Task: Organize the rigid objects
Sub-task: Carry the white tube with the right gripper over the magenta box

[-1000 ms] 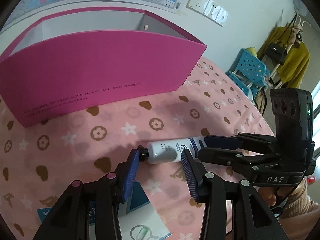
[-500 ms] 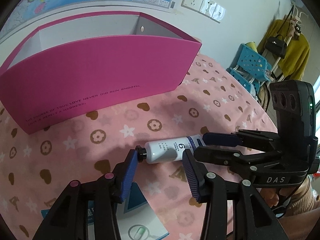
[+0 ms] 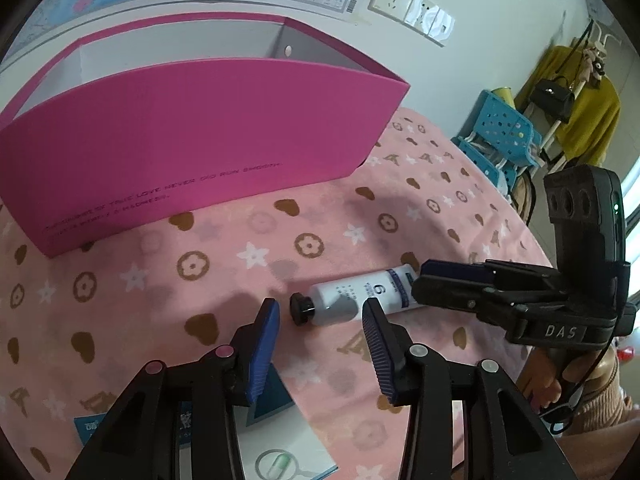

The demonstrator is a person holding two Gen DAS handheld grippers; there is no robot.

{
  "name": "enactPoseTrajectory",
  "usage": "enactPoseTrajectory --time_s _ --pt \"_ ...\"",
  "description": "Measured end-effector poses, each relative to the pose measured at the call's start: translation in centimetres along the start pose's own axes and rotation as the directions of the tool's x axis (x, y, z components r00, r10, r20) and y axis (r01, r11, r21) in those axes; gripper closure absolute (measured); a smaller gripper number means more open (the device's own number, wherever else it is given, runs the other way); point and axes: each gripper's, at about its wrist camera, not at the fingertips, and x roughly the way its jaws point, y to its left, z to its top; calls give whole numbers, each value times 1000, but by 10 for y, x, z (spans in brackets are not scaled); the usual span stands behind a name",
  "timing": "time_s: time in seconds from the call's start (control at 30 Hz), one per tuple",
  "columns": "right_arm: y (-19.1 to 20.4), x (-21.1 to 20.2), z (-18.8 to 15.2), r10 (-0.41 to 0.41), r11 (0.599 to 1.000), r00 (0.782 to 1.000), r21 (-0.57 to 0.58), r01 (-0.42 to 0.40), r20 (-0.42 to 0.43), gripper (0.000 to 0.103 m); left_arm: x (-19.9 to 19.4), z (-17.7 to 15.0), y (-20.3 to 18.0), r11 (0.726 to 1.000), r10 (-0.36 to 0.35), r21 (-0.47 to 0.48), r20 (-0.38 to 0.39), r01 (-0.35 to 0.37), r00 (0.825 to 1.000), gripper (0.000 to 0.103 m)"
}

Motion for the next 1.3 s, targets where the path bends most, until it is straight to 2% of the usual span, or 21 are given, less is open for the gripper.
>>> enactPoseTrajectory --time_s 0.17,0.27,0.37,0.47,0.9,1.3 --pt "7 3 0 -7 1000 1000 -30 7 0 57 3 1 -8 999 -4 37 -3 4 1000 57" --pt "7 4 -1 -7 999 1000 -37 7 8 56 4 2 -4 1000 -21 12 -9 21 1000 56" --pt "3 4 0 29 1000 999 -2 -29 16 52 3 2 -3 1000 -19 2 -6 19 1000 56" --pt "6 5 1 21 1000 1000 -10 -21 22 52 2 1 -3 1000 -19 -2 -5 19 1000 56" --pt "10 -5 5 25 1000 999 -19 -24 48 52 -14 7 -6 1000 -27 -3 39 27 999 56" --pt "23 -17 27 20 997 995 -72 -13 96 53 -33 22 -10 1000 -24 7 100 23 995 56"
